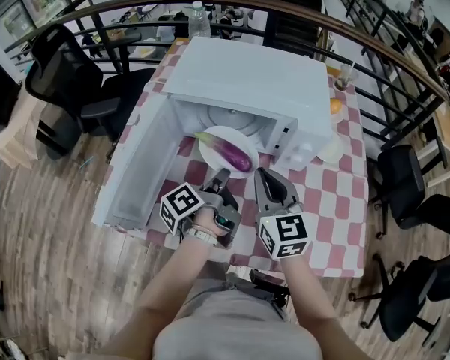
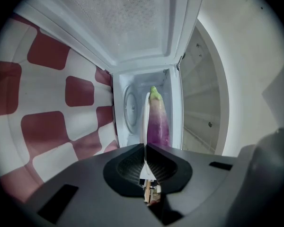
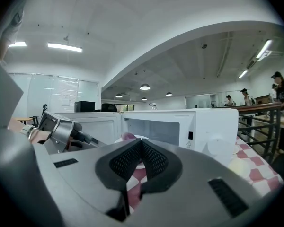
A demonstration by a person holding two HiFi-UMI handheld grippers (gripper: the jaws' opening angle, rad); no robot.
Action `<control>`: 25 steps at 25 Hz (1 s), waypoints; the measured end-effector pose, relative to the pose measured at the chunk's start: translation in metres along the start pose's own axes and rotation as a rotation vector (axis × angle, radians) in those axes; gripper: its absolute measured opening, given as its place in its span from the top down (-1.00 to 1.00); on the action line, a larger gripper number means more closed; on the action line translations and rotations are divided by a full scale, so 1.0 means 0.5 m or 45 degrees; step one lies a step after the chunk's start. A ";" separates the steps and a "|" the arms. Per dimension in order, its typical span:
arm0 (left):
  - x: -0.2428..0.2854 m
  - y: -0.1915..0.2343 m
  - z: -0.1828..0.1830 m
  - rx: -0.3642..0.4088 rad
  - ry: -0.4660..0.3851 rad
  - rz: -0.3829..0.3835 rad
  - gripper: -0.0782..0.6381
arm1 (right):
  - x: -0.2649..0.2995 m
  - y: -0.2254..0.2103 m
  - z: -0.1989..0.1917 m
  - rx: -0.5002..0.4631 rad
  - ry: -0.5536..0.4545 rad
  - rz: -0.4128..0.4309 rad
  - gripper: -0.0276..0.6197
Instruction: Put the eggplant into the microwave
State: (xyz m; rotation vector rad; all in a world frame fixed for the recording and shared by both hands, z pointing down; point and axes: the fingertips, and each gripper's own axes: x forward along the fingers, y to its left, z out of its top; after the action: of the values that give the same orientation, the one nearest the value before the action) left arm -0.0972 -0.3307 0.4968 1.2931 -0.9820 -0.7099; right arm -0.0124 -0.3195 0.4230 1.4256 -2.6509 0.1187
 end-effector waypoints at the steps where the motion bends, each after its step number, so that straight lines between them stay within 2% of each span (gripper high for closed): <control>1: 0.007 0.007 0.006 -0.004 0.004 0.003 0.73 | 0.007 0.001 -0.004 0.006 0.006 0.002 0.84; 14: 0.100 0.056 0.070 0.004 0.037 0.005 0.73 | 0.085 -0.013 -0.032 0.053 0.030 -0.025 0.84; 25: 0.159 0.106 0.099 -0.026 0.053 0.047 0.74 | 0.120 -0.054 -0.081 0.111 0.071 -0.136 0.84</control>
State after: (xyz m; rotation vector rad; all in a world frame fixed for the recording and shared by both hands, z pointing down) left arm -0.1115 -0.4140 0.5638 1.2645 -0.9603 -0.6607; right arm -0.0197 -0.3786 0.4721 1.5628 -2.5478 0.2626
